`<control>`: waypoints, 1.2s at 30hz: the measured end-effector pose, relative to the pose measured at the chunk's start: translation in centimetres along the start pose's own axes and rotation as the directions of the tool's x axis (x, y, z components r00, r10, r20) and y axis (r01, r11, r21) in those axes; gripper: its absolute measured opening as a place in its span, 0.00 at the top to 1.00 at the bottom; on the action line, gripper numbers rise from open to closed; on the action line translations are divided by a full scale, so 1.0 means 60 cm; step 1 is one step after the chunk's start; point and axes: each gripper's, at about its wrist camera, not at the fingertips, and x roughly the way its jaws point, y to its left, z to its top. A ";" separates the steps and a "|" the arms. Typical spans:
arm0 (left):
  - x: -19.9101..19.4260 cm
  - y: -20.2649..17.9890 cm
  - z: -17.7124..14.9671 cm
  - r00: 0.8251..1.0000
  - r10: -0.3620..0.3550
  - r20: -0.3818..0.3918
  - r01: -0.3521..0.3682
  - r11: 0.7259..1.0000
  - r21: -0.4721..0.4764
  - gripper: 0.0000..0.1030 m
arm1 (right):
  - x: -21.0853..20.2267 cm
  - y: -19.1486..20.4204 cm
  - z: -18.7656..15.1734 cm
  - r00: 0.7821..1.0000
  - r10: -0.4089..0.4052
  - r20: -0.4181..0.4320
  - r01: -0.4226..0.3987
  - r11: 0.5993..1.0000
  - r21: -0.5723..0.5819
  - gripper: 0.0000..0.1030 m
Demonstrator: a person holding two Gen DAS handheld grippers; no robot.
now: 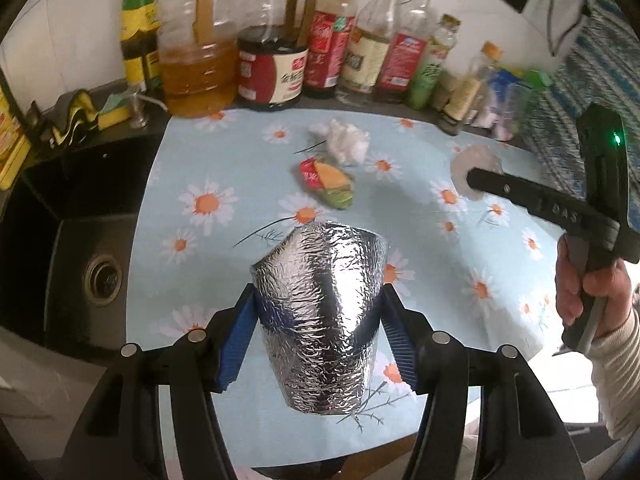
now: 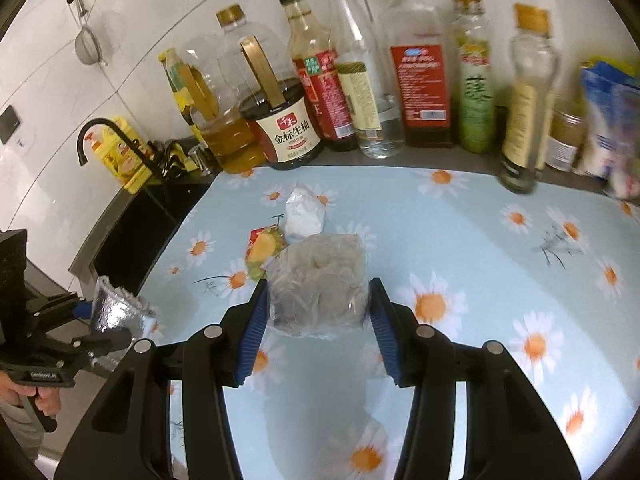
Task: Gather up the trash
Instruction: 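Close the right tool on the white plastic bags while the left tool holds the foil cup, then carry the foil cup and plastic bags down over the black bin with both tools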
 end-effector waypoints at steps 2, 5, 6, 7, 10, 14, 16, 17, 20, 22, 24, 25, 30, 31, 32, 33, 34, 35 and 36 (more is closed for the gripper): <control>-0.013 0.004 -0.004 1.000 -0.021 0.014 0.021 0.999 0.026 0.43 | -0.018 0.012 -0.012 1.000 -0.017 0.011 0.016 1.000 0.017 0.51; -0.031 0.012 -0.009 0.998 -0.050 0.031 0.048 0.997 0.056 0.43 | -0.047 0.035 -0.035 0.998 -0.046 0.033 0.044 0.998 0.039 0.51; -0.038 0.015 -0.012 0.997 -0.061 0.037 0.058 0.996 0.066 0.43 | -0.054 0.043 -0.041 0.998 -0.053 0.039 0.052 0.998 0.046 0.51; -0.042 0.017 -0.014 0.997 -0.070 0.042 0.067 0.995 0.073 0.43 | -0.063 0.053 -0.049 0.997 -0.064 0.046 0.061 0.997 0.054 0.51; -0.059 0.028 -0.023 0.994 -0.093 0.055 0.087 0.992 0.096 0.43 | -0.085 0.082 -0.070 0.994 -0.086 0.064 0.081 0.994 0.070 0.51; -0.083 0.044 -0.040 0.989 -0.128 0.072 0.119 0.986 0.116 0.43 | -0.110 0.130 -0.100 0.991 -0.109 0.081 0.102 0.991 0.088 0.51; -0.094 0.052 -0.050 0.987 -0.144 0.076 0.134 0.983 0.123 0.43 | -0.118 0.152 -0.113 0.989 -0.120 0.087 0.112 0.989 0.093 0.51; -0.100 0.055 -0.056 0.985 -0.154 0.076 0.143 0.981 0.128 0.43 | -0.122 0.163 -0.120 0.988 -0.125 0.090 0.116 0.989 0.096 0.51; -0.112 0.062 -0.072 0.982 -0.176 0.072 0.164 0.975 0.149 0.43 | -0.132 0.197 -0.145 0.986 -0.137 0.097 0.127 0.986 0.110 0.51; -0.119 0.064 -0.083 0.980 -0.187 0.065 0.175 0.971 0.165 0.43 | -0.135 0.213 -0.160 0.985 -0.141 0.096 0.128 0.984 0.124 0.51; -0.124 0.067 -0.094 0.979 -0.198 0.056 0.186 0.967 0.173 0.43 | -0.139 0.228 -0.175 0.985 -0.145 0.095 0.132 0.982 0.136 0.51; -0.126 0.067 -0.099 0.978 -0.201 0.052 0.189 0.966 0.176 0.43 | -0.140 0.236 -0.185 0.985 -0.146 0.092 0.131 0.981 0.145 0.51; -0.130 0.065 -0.128 0.975 -0.220 0.025 0.211 0.959 0.190 0.43 | -0.146 0.266 -0.222 0.987 -0.143 0.079 0.129 0.978 0.161 0.51; -0.130 0.064 -0.133 0.975 -0.223 0.022 0.215 0.958 0.189 0.43 | -0.148 0.271 -0.230 0.987 -0.141 0.077 0.127 0.978 0.164 0.51; -0.129 0.062 -0.137 0.974 -0.226 0.019 0.219 0.957 0.188 0.43 | -0.150 0.275 -0.237 0.987 -0.140 0.074 0.126 0.978 0.165 0.51; -0.129 0.060 -0.143 0.973 -0.228 0.016 0.222 0.957 0.188 0.43 | -0.151 0.277 -0.242 0.988 -0.138 0.072 0.124 0.978 0.165 0.51; -0.128 0.058 -0.147 0.973 -0.229 0.014 0.222 0.957 0.187 0.43 | -0.154 0.282 -0.249 0.989 -0.134 0.070 0.121 0.979 0.164 0.51; -0.129 0.055 -0.154 0.973 -0.230 0.013 0.223 0.957 0.186 0.43 | -0.155 0.283 -0.252 0.989 -0.132 0.070 0.119 0.980 0.162 0.51; -0.130 0.052 -0.160 0.973 -0.231 0.013 0.225 0.957 0.183 0.43 | -0.157 0.285 -0.258 0.989 -0.128 0.068 0.116 0.980 0.160 0.51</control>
